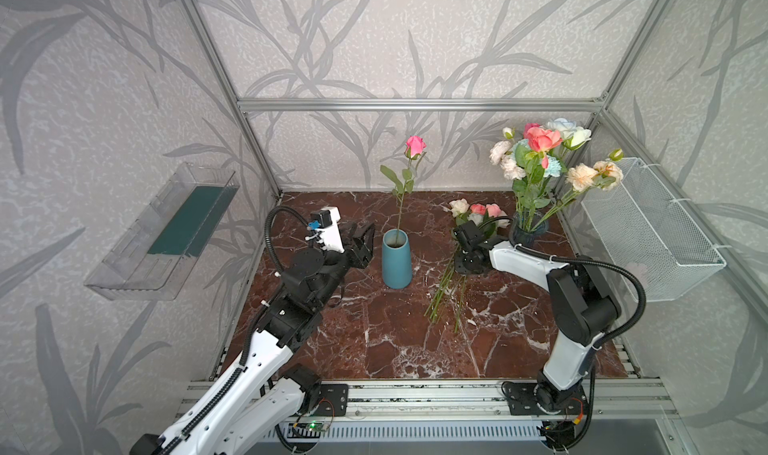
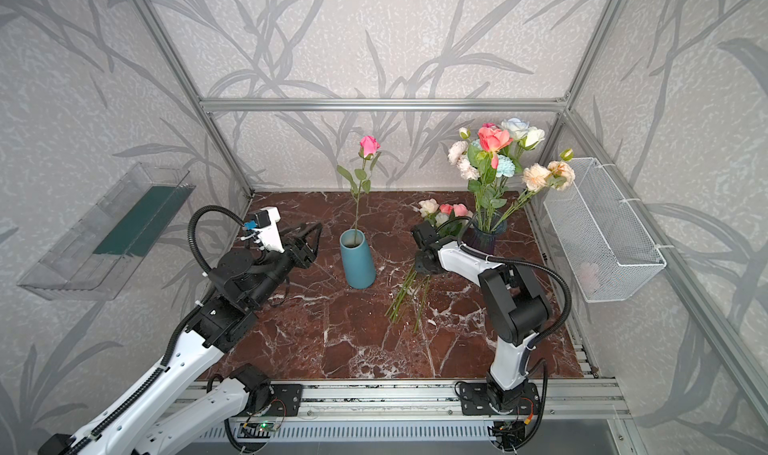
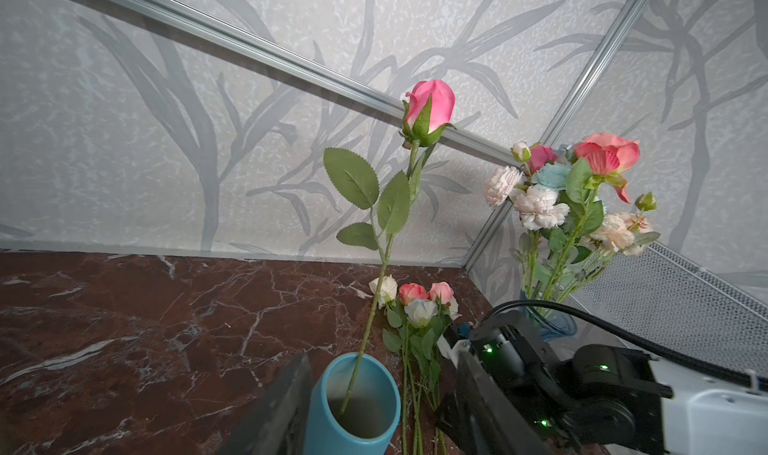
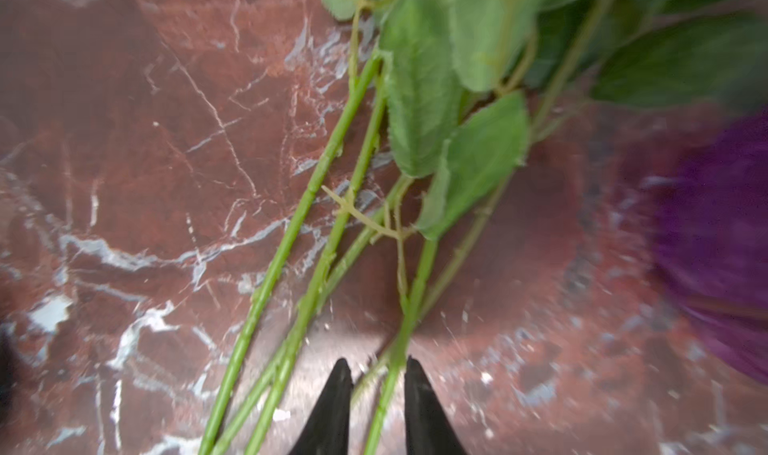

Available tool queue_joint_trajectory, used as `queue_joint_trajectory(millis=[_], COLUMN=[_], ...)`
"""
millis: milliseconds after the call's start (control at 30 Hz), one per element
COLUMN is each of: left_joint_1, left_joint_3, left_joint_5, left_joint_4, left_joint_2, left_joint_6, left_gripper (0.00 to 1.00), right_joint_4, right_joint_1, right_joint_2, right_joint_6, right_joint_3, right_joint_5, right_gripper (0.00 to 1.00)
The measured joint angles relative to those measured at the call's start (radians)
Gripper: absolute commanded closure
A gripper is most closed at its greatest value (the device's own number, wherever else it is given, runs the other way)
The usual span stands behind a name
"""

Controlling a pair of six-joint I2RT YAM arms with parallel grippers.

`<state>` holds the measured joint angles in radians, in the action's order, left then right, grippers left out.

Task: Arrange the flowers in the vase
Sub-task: 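Lower the pink rose into the cup with left gripper while right grasps stems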

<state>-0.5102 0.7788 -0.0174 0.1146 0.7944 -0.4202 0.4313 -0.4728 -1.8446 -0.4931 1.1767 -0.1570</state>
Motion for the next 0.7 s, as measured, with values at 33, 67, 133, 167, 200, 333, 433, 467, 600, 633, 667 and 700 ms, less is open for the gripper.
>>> queue_joint_trajectory(millis=[33,67,133,167,200,333,433,467,600,633,667,700], left_joint_1=[0.0,0.0,0.0,0.0,0.0,0.0,0.0,0.0,0.0,0.0,0.0,0.0], left_joint_3=[0.0,0.0,0.0,0.0,0.0,0.0,0.0,0.0,0.0,0.0,0.0,0.0], left_joint_5=[0.005,0.011,0.019,0.021,0.024,0.035,0.04,0.042,0.046,0.047,0.048,0.05], left_joint_4=[0.003,0.004,0.006,0.006,0.007,0.009,0.011,0.011,0.013,0.013,0.013,0.013], left_joint_2=[0.0,0.0,0.001,0.002,0.002,0.006,0.008,0.008,0.01,0.011,0.011,0.013], left_joint_6=[-0.003,-0.005,-0.01,-0.011,-0.014,-0.025,-0.027,-0.028,-0.029,-0.029,-0.03,-0.03], left_gripper=[0.43,0.43,0.43,0.43,0.43,0.43,0.43,0.43,0.43,0.43,0.43,0.43], right_joint_4=[-0.001,-0.001,-0.005,-0.006,-0.008,-0.016,-0.016,-0.016,-0.018,-0.02,-0.019,-0.017], right_joint_1=[0.002,0.003,0.004,0.004,0.004,0.004,0.004,0.003,0.005,0.005,0.006,0.006], right_joint_2=[-0.017,-0.029,-0.034,-0.034,-0.034,-0.029,0.009,0.033,0.101,0.103,0.102,0.096], right_joint_6=[-0.001,-0.005,-0.009,-0.011,-0.011,-0.011,-0.011,-0.011,-0.011,-0.011,-0.011,-0.011], right_joint_3=[0.003,0.003,0.003,0.003,0.002,-0.012,-0.042,-0.055,-0.076,-0.076,-0.076,-0.076], right_joint_5=[0.005,0.006,0.01,0.01,0.01,0.013,0.017,0.014,-0.015,-0.018,-0.018,-0.019], right_gripper=[0.8,0.8,0.8,0.8,0.79,0.79,0.79,0.79,0.77,0.77,0.77,0.77])
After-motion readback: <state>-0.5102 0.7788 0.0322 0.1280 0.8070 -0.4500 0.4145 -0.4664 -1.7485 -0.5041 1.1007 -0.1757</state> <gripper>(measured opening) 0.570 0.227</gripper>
